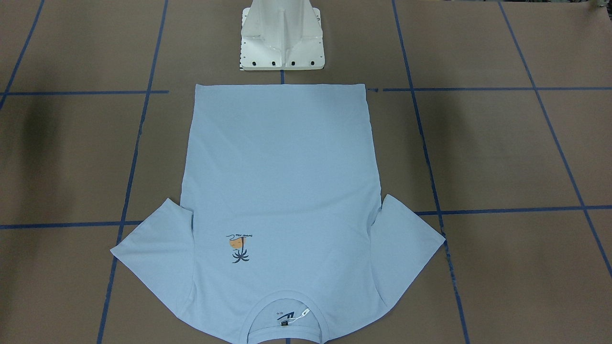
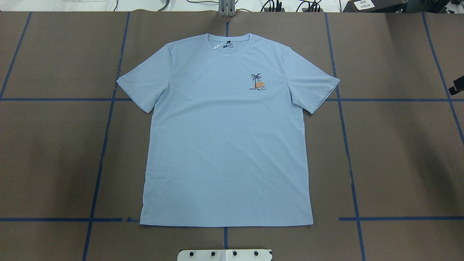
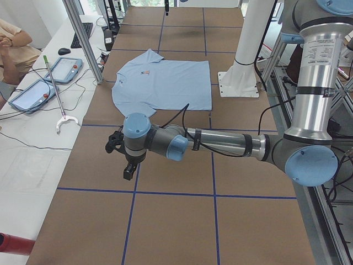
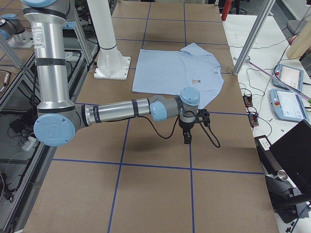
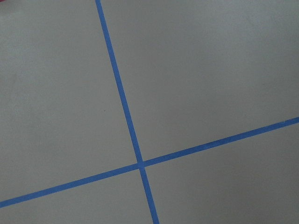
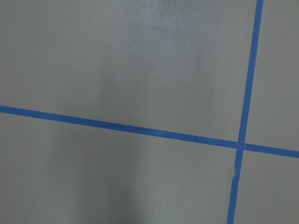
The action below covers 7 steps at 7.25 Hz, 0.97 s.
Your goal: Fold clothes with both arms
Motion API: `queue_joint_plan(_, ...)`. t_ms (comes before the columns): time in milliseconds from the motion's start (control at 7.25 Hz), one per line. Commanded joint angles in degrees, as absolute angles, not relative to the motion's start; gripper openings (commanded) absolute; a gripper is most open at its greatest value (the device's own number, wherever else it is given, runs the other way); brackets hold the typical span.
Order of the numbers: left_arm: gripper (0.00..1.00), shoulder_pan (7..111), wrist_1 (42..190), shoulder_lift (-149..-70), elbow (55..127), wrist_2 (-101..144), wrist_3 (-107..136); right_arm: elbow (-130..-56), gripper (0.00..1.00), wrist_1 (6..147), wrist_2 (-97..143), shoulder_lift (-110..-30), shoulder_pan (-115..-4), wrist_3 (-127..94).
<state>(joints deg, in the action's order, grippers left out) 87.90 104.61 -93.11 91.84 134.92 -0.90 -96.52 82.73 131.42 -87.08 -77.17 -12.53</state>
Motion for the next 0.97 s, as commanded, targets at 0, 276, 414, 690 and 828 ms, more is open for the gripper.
queue_joint_plan(0, 1.00, 87.8, 104.8, -93.2, 92.5, 135.1, -0.6, -96.6, 1.00, 82.6, 132.6, -87.1, -77.2, -13.4)
queue_joint_plan(276, 1.00, 87.8, 104.9, -93.2, 93.2, 135.3, -0.4, -96.7, 1.00, 82.5, 132.6, -86.3, -76.6, -13.6)
queue_joint_plan(414, 1.00, 87.7, 105.1, -93.2, 93.9, 135.3, 0.3, -96.5, 1.00, 82.2, 132.6, -85.4, -74.9, -13.6)
queue_joint_plan(690, 1.00, 87.7, 105.3, -93.1, 94.1, 135.2, 1.4, -94.4, 1.00, 77.7, 132.5, -81.4, -70.0, -21.2)
queue_joint_plan(828, 1.00, 87.6, 105.3, -93.2, 94.1, 135.1, 1.4, -91.3, 1.00, 73.9, 132.1, -78.1, -66.9, -27.8)
